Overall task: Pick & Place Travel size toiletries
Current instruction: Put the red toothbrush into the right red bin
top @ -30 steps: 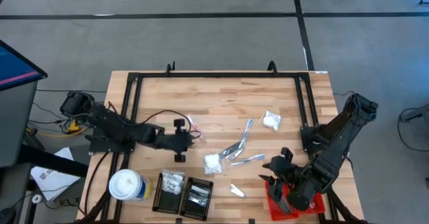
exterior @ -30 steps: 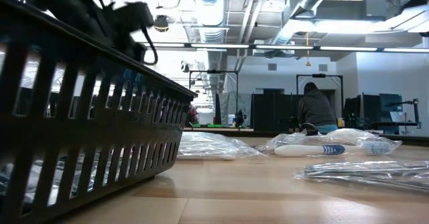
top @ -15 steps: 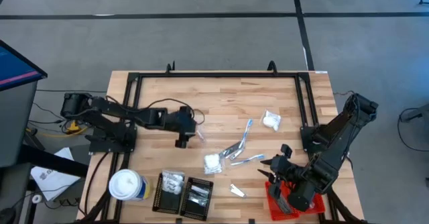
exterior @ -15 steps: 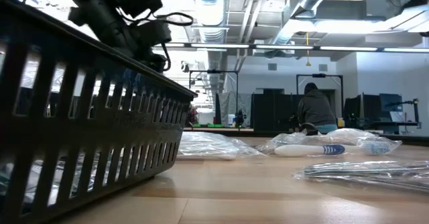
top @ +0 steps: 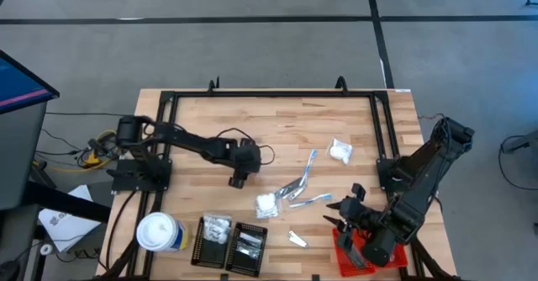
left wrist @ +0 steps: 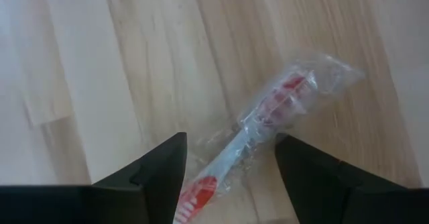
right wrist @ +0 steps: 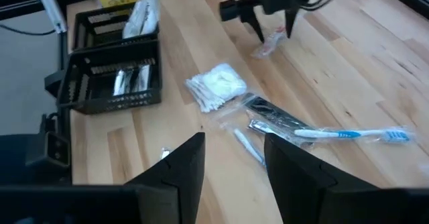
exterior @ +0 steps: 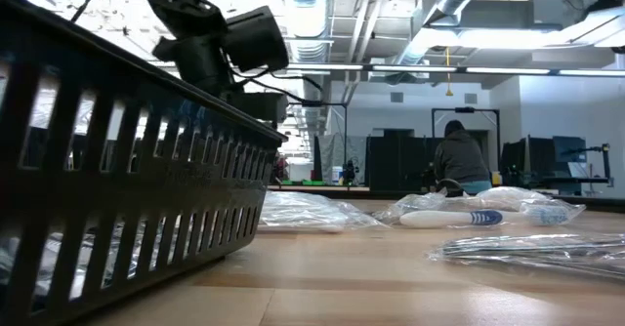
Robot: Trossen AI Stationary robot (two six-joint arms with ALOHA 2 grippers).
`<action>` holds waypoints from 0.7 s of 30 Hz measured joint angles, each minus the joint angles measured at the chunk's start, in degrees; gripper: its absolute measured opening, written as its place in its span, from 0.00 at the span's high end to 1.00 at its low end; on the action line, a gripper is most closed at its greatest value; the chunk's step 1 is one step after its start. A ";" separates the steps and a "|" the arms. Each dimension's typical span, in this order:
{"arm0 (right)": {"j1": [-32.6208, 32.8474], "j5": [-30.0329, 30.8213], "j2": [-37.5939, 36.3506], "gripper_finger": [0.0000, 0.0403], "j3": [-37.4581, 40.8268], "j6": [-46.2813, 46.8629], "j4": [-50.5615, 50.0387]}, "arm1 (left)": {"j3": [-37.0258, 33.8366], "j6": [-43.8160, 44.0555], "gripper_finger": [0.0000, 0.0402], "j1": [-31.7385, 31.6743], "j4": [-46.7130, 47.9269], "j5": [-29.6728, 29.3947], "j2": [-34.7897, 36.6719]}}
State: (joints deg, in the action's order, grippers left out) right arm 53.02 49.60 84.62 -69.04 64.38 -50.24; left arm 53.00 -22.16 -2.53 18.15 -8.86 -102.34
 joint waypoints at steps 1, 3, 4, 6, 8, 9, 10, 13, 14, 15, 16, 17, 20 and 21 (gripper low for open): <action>0.33 0.00 0.00 0.63 0.00 0.00 0.00 | 0.48 0.39 0.45 -0.13 0.01 0.96 -0.58; 0.79 0.08 0.00 0.63 0.00 -0.03 0.00 | 0.91 1.61 0.48 -0.22 -0.34 2.43 -1.25; 0.99 0.47 0.00 0.63 0.00 -0.11 -0.06 | 0.91 1.93 0.51 -0.19 -0.57 2.98 -1.53; 1.00 1.59 0.00 0.63 0.00 -0.36 -0.07 | 0.91 3.69 0.59 -0.17 -0.70 3.83 -1.93; 0.72 2.44 0.00 0.63 0.00 -0.49 -0.15 | 0.88 6.02 0.71 -0.19 -0.68 5.24 -2.01; 0.39 2.70 0.00 0.63 0.00 -0.48 -0.16 | 0.85 6.89 0.78 -0.17 -0.69 5.71 -2.03; 0.05 2.78 0.00 0.63 0.00 -0.50 -0.16 | 0.83 7.82 0.85 -0.15 -0.62 5.99 -1.99; -1.05 2.80 0.00 0.62 0.00 -0.77 -0.20 | 0.69 10.82 0.96 -0.21 -0.54 5.73 -0.71; -1.51 2.82 0.00 0.62 0.00 -1.38 -0.08 | 0.59 11.93 0.96 -0.34 -0.59 5.38 0.07; -2.04 2.86 0.00 0.62 0.00 -1.79 0.03 | 0.40 12.64 0.96 -0.37 -0.55 5.00 0.85; -2.64 2.85 0.00 0.62 0.00 -1.88 0.03 | 0.25 13.42 0.97 -0.38 -0.21 4.25 2.00; -3.36 2.87 0.00 0.62 0.00 -2.06 -0.02 | 0.23 13.90 0.98 -0.41 -0.29 3.48 3.98; -6.08 2.98 0.00 0.63 0.00 -3.34 0.29 | 0.58 16.30 0.99 -0.41 -2.96 1.79 11.35; -7.16 2.99 0.00 0.63 0.00 -3.34 0.28 | 0.53 17.12 0.99 -0.39 -3.66 1.77 13.70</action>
State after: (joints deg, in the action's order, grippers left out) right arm 45.87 52.60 84.62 -69.04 61.04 -49.95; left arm 53.54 -5.04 -2.92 14.49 -7.09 -88.63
